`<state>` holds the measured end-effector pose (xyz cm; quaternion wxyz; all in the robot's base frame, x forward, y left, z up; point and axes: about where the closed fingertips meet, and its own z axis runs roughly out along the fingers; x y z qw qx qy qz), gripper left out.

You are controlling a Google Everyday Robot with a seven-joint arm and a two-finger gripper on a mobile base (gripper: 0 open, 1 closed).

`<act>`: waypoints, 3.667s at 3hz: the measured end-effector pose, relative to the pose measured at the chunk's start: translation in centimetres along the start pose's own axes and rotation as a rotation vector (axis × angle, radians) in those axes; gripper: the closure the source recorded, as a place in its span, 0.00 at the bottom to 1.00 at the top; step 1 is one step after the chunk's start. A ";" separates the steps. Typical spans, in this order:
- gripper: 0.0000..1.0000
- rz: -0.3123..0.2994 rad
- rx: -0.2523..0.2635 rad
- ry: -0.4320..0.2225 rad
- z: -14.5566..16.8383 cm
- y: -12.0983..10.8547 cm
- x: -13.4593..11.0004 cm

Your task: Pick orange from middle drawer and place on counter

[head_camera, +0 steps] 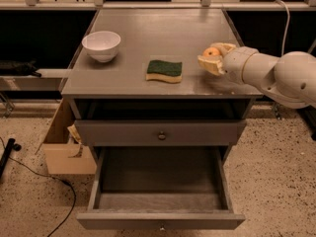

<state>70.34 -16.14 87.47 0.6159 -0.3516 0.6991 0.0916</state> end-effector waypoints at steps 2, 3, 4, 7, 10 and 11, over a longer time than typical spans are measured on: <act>1.00 0.037 0.008 -0.006 0.8 0.9 0.4; 1.00 0.062 0.019 0.003 0.1 1.9 1.8; 1.00 0.085 0.038 0.034 -1.3 2.7 3.8; 0.64 0.085 0.038 0.034 -1.3 2.7 3.8; 0.00 0.085 0.038 0.034 -1.3 2.7 3.8; 0.00 0.085 0.038 0.034 -1.3 2.7 3.8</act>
Offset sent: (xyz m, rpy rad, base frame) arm -0.0039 0.0074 -0.0156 0.0643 0.0277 -0.0374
